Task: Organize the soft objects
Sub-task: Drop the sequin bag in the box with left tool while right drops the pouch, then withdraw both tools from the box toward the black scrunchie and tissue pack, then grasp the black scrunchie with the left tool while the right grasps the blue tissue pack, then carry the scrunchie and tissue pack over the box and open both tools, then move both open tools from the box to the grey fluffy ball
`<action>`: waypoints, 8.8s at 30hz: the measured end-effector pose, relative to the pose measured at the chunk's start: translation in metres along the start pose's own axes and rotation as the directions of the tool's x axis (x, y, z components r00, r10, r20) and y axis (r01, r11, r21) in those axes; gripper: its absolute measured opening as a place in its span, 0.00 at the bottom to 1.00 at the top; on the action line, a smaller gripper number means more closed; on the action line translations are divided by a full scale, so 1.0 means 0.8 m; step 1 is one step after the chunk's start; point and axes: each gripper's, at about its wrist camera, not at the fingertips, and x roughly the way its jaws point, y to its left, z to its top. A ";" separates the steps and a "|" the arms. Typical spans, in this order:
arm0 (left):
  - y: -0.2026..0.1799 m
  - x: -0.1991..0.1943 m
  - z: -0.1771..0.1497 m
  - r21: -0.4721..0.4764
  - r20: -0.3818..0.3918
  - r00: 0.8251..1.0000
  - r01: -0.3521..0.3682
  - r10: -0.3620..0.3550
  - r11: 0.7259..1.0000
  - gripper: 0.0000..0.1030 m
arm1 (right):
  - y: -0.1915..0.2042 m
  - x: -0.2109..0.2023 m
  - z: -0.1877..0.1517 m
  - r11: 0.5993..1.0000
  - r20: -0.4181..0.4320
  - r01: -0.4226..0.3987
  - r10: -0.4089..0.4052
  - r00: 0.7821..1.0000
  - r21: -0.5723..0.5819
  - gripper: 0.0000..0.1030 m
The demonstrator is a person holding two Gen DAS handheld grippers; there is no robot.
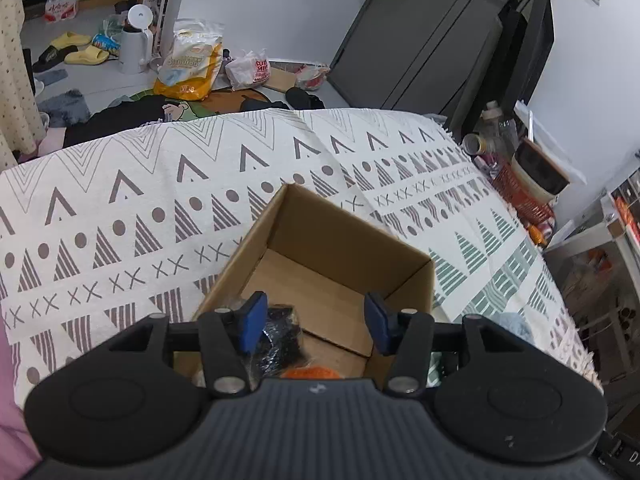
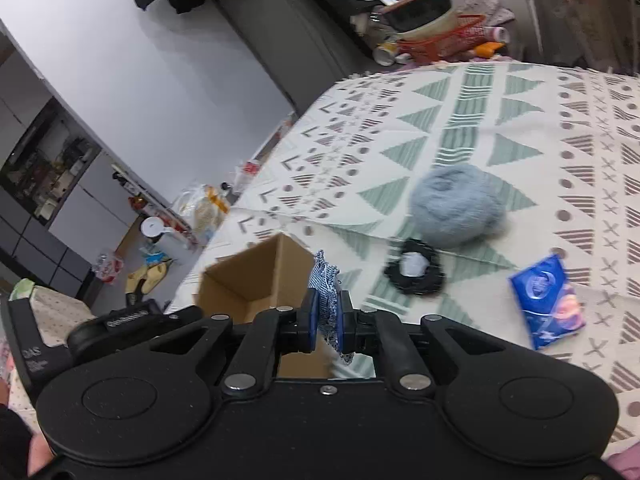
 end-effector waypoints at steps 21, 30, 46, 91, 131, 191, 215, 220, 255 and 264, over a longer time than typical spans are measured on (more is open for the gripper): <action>0.011 0.005 0.005 -0.042 -0.020 1.000 0.021 -0.022 0.999 0.57 | 0.062 0.059 -0.005 0.996 -0.053 -0.089 0.088 0.995 -0.029 0.35; -0.008 0.006 -0.001 0.011 -0.027 0.999 0.033 -0.033 0.999 0.65 | 0.027 0.022 -0.006 0.998 -0.029 -0.016 0.014 0.999 -0.059 0.54; -0.077 -0.015 -0.037 0.186 -0.014 0.998 0.061 -0.060 0.981 0.77 | -0.070 -0.064 0.013 0.995 0.058 0.094 -0.092 0.994 -0.026 0.79; -0.232 0.074 -0.144 0.539 -0.026 0.995 0.097 -0.098 0.837 0.78 | -0.193 0.034 -0.027 0.969 -0.136 0.247 -0.246 0.960 -0.004 0.99; -0.234 0.115 -0.148 0.448 -0.084 0.996 0.055 -0.020 0.893 0.38 | -0.199 0.026 -0.029 0.932 0.019 0.341 -0.342 0.940 -0.124 0.50; -0.042 -0.001 0.005 0.091 -0.045 0.982 0.187 -0.183 0.978 0.39 | 0.068 0.023 -0.015 0.936 0.178 0.253 -0.214 0.961 -0.243 0.50; 0.014 0.028 0.039 -0.123 -0.022 0.996 0.081 -0.085 0.989 0.62 | 0.109 0.098 0.007 0.958 0.094 0.162 -0.144 0.985 -0.235 0.51; 0.023 0.029 0.042 -0.150 -0.017 0.997 0.066 -0.069 0.987 0.62 | 0.118 0.107 0.012 0.966 0.056 0.085 -0.073 0.996 -0.244 0.66; -0.091 0.007 -0.011 0.182 0.012 0.998 0.059 -0.063 0.982 0.63 | -0.036 -0.023 0.040 0.947 0.156 0.254 -0.226 0.962 -0.196 0.79; -0.132 0.021 -0.036 0.304 0.024 0.998 0.049 -0.059 0.951 0.63 | -0.090 -0.005 0.034 0.970 0.158 0.217 -0.198 0.967 -0.112 0.79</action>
